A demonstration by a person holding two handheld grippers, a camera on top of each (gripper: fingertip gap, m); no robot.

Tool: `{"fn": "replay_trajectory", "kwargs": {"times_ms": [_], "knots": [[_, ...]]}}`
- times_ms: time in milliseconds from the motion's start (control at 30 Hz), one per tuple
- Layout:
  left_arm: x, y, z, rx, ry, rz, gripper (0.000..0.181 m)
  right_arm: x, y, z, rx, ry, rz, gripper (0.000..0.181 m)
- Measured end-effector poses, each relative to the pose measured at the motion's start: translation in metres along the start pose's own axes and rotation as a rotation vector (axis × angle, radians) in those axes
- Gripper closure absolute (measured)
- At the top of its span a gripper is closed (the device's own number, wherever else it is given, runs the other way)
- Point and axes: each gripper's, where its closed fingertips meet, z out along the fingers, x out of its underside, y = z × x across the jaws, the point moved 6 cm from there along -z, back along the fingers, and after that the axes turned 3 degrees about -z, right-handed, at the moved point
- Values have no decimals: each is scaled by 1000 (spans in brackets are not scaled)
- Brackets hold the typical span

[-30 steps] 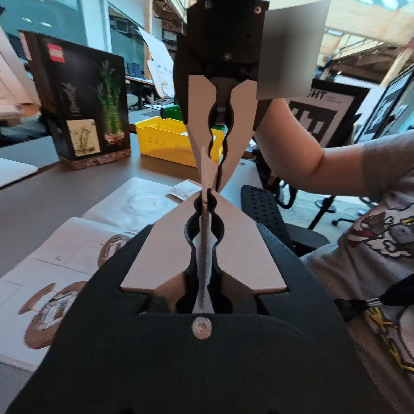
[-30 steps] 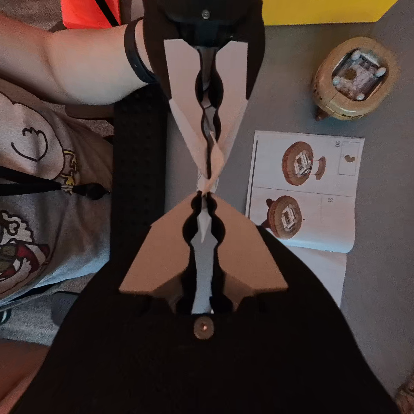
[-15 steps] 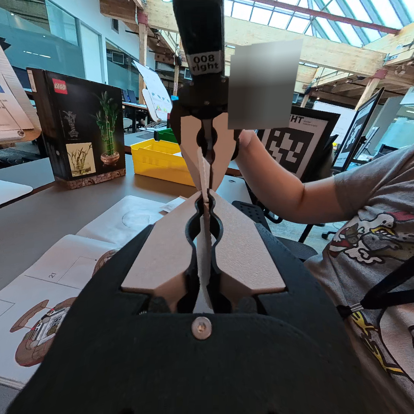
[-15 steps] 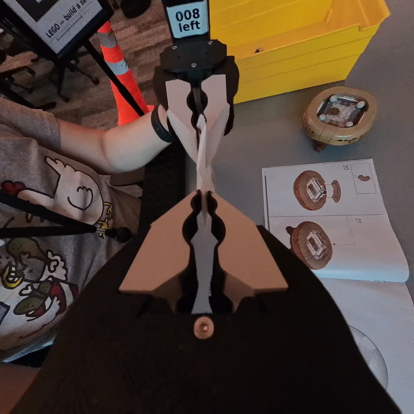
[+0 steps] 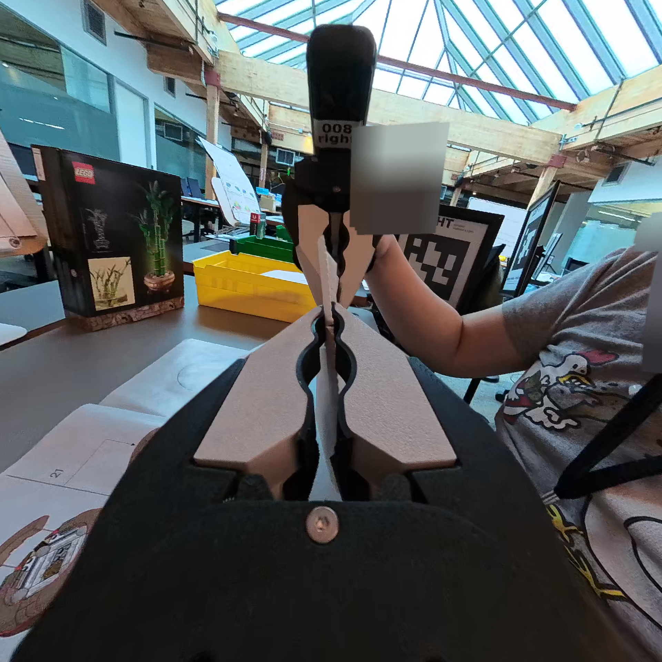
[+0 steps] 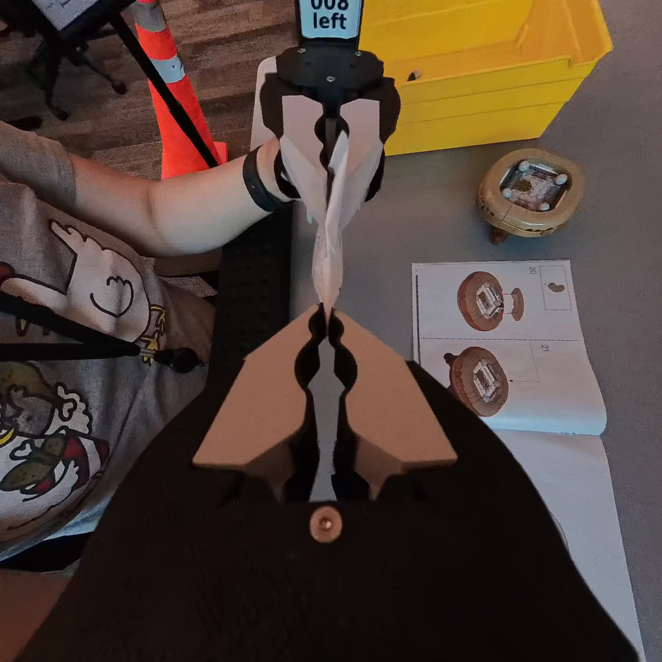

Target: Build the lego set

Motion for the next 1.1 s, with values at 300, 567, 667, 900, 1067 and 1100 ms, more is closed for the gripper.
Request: {"fn": "replay_trajectory", "kwargs": {"times_ms": [300,567,667,900,1067,1100], "knots": [[-15,-2,-26,-94,-116,-26,147,-23,3,-5,-14,-93,-54,181],[-34,-22,-72,-236,-157,33,180,-72,1,30,-150,-155,-77,158],[-42,-33,-91,-281,-121,39,181,-95,-4,47,-181,-158,-51,171],[-64,-48,-157,-487,-113,3,166,-139,-10,99,-219,-139,-91,181],[-67,-56,-201,-527,-121,31,181,-165,-10,137,-316,-156,-95,181],[-67,-56,-208,-541,-120,41,181,-170,-12,143,-326,-148,-112,181]]}}
